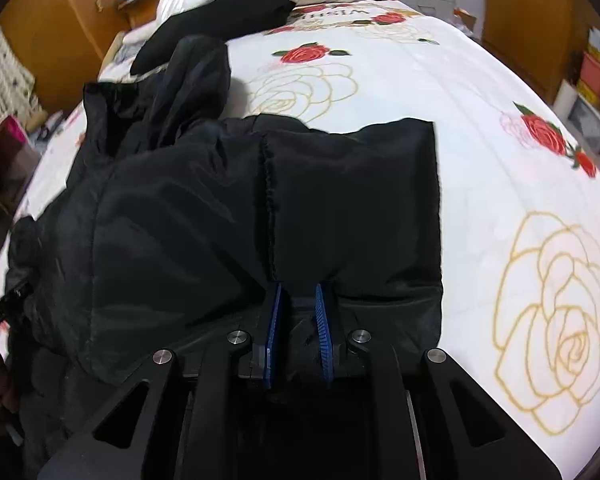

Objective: Fold large clothes
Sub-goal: 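Grasp the jacket hem with both tools side by side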

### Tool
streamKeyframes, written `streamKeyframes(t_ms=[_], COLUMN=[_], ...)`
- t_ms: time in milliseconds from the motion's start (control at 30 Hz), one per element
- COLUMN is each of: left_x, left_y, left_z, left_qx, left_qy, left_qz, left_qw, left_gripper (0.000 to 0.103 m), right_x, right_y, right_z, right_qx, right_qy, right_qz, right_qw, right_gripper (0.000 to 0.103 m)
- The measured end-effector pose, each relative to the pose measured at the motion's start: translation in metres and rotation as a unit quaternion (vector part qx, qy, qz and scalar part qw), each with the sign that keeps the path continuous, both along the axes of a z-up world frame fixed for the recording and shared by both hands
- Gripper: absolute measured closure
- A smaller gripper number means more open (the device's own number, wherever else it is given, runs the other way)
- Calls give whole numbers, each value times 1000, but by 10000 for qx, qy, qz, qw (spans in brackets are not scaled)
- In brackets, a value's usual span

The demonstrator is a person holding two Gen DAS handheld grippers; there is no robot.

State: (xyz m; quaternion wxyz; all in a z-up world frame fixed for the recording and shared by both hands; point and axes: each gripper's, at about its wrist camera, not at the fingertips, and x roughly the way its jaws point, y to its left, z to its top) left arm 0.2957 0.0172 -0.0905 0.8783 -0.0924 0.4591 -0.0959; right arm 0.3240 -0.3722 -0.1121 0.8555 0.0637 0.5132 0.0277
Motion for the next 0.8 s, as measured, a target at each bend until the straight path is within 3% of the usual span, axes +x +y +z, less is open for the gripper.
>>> streamKeyframes(t_ms=[100,233,367,500,600,700,800], left_x=[0,-17,-38,-18,10,44,57], left_y=[3,14,41,45,40,45,61], left_z=[5,29,58,70,59,25,-11], left_qx=[63,148,114,307,482,998,792], left_qy=[34,-46,-415,-642,-625,-363,-81], left_qz=[55,66,301,346,271,407,556], left_qw=[10000,9999,9986,9969,9965,9935,9953], left_gripper=[93,91,90,80,79,79,80], right_x=[1,-17,-26,-11,6,22,31], right_y=[1,-7,-19,-24,-20,-18,-22], right_z=[9,42,65,62,51,37,15], right_qx=[-62,215,270,206,58,-91,-246], right_qy=[25,-405,-832,-812,-713,-588,-391], right_qz=[35,-12,-40,-103,-78,-88,-181], right_qw=[10000,9989,9962,9964,9974,9982,9988], right_gripper=[85,85,82,82,82,82,82])
